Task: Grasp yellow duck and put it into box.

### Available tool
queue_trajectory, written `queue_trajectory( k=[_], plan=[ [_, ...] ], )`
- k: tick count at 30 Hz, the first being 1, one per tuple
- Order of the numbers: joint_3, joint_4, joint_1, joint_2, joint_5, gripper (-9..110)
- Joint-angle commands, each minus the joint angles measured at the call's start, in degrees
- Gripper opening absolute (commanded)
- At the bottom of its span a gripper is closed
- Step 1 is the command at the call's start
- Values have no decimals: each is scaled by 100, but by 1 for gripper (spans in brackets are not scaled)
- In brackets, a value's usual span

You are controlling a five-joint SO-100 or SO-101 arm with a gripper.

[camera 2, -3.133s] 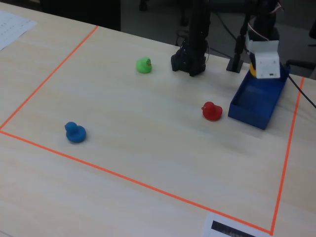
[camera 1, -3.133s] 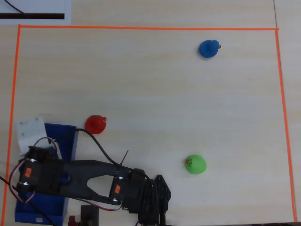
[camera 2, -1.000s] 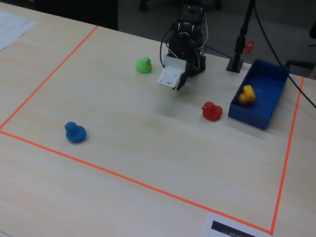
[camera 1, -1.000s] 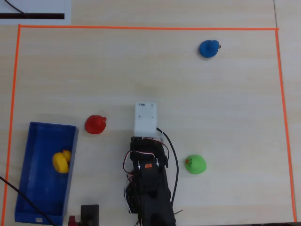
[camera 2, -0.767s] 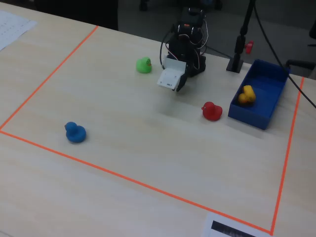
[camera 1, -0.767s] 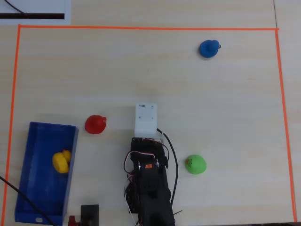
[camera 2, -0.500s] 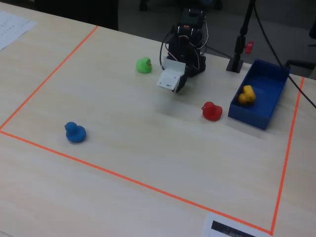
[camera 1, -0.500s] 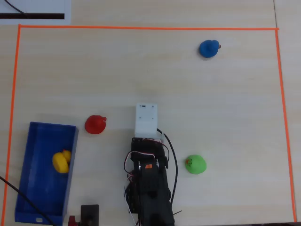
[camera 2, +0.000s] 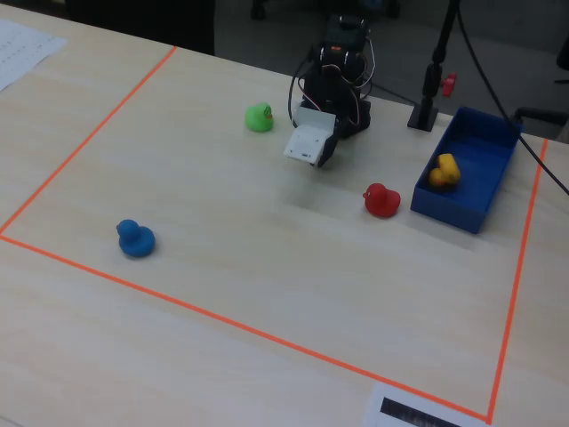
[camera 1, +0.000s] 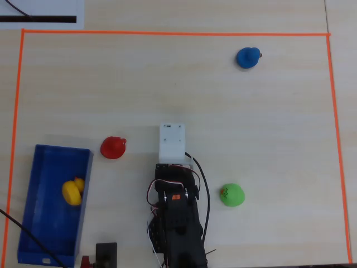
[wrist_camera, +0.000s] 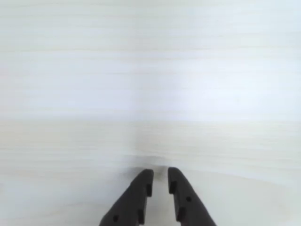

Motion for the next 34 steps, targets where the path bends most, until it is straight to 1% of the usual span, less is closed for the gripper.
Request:
queue_trajectory(
  k=[1,7,34],
  plan=[
    [9,62,-9,-9,0,0],
    [9,62,-9,-9,0,4],
    [9,62,-9,-9,0,4]
  ],
)
